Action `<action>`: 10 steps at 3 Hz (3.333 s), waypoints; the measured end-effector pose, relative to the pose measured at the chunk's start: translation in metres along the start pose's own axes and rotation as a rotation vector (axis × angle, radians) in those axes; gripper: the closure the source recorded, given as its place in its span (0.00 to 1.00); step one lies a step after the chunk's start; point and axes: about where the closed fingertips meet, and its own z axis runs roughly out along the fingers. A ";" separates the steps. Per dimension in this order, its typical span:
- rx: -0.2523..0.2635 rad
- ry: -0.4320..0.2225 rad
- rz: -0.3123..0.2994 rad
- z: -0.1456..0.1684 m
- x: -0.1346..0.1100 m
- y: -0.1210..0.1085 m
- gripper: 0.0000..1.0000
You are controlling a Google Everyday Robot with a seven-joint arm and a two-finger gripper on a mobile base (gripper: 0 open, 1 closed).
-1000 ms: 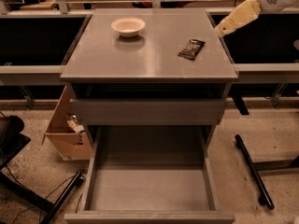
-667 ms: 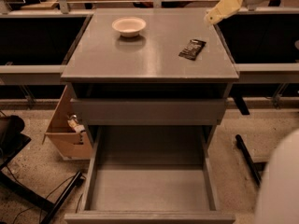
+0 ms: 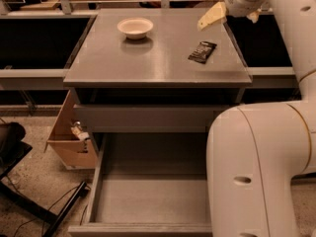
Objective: Place rxbar chocolate into middle drawer
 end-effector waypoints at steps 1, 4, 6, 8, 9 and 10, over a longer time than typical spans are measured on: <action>-0.033 -0.022 0.194 0.031 -0.005 0.000 0.00; 0.006 0.000 0.305 0.060 -0.012 0.014 0.00; 0.074 -0.004 0.338 0.101 -0.030 0.039 0.00; 0.116 0.094 0.454 0.155 0.007 0.033 0.27; 0.116 0.093 0.454 0.148 0.005 0.033 0.50; 0.116 0.093 0.454 0.141 0.000 0.033 0.73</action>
Offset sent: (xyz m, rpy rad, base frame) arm 0.0214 0.0034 -0.0224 0.1402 -0.0008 -0.1393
